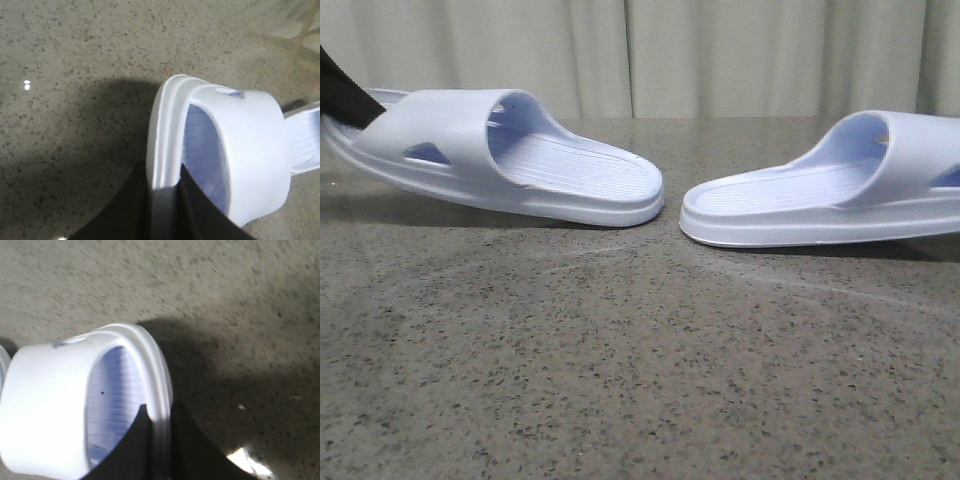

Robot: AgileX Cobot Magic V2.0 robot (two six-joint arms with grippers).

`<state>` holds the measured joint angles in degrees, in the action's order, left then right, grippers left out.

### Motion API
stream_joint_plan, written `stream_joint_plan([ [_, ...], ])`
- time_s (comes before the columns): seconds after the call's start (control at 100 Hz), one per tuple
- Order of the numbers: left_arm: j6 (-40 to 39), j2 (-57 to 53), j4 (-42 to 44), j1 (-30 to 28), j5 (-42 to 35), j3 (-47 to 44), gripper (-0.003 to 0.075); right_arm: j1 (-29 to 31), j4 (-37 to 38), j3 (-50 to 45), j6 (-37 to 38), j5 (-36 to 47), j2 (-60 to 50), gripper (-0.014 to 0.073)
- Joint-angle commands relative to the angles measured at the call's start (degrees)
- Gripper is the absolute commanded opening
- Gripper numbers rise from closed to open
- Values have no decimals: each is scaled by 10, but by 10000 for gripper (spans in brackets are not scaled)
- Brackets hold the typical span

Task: Insert blue slippers together front up
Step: 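Lift both slippers and swing them toward each other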

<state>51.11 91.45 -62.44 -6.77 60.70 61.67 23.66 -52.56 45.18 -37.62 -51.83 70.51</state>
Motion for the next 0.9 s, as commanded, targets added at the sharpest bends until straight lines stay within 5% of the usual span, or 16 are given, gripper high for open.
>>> stream_joint_plan([
  [0.0, -18, -44, -8, 3, 27, 12, 15, 2, -54, 33, -12, -16, -10, -107],
  [0.46, -35, -71, -52, -83, 108, -11, 15, 2, -152, 71, -45, -94, -55, -107],
  [0.89, -4, -71, -167, -48, 119, -69, 15, -45, -232, 47, -118, -90, -12, -107],
])
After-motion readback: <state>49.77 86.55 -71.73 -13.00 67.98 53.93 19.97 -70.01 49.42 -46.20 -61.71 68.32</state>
